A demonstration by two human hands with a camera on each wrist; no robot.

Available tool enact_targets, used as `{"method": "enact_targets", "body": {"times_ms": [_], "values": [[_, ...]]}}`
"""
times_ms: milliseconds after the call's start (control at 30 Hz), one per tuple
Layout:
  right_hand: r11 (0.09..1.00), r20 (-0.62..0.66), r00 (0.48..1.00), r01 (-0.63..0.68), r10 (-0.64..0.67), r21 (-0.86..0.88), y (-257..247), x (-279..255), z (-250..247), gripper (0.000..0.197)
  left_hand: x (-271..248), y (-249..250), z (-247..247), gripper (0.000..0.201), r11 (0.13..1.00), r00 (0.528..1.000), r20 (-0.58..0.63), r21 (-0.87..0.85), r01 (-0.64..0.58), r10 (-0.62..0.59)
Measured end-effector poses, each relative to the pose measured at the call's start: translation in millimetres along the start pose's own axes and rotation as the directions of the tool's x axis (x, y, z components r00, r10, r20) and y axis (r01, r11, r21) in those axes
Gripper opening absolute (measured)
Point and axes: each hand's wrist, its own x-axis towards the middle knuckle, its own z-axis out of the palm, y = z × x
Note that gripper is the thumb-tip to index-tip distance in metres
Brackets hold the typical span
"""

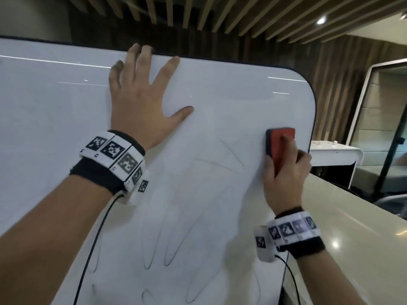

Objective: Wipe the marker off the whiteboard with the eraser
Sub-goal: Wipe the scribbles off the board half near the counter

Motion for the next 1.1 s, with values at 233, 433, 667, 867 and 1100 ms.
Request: {"method": "enact_targets", "body": {"times_ms": [233, 433, 667, 867, 1100], "values": [[0.995, 0.053, 0.995, 0.090, -0.088, -0.041, -32.3, -50.4, 19.4, 0.056, 0.2, -0.8, -0.4, 0.084, 1.000, 1.000, 0.004, 0.001, -0.004, 0.004], [0.997, 0.034, 0.997, 0.075, -0.075, -0.001, -18.6, -0.8, 5.5, 0.059, -0.4, -0.8, 1.5, 0.083, 1.000, 1.000, -0.014, -0.014, -0.009, 0.008], [0.976, 0.070, 0.973, 0.219, -0.219, 0.004, -64.0, -36.4, 28.5, 0.057, -0.3, -1.4, 0.9, 0.083, 1.000, 1.000, -0.006, -0.011, -0.009, 0.008], [0.986, 0.009, 0.986, 0.168, -0.168, 0.011, -36.2, 41.4, 3.8, 0.058, -0.5, -2.0, 0.6, 0.083, 1.000, 1.000, -0.012, -0.011, -0.019, 0.019], [0.934, 0.153, 0.925, 0.357, -0.349, -0.030, -76.1, -25.8, 32.2, 0.058, -0.4, -2.3, 0.9, 0.083, 1.000, 1.000, -0.005, -0.011, -0.022, 0.022]]}}
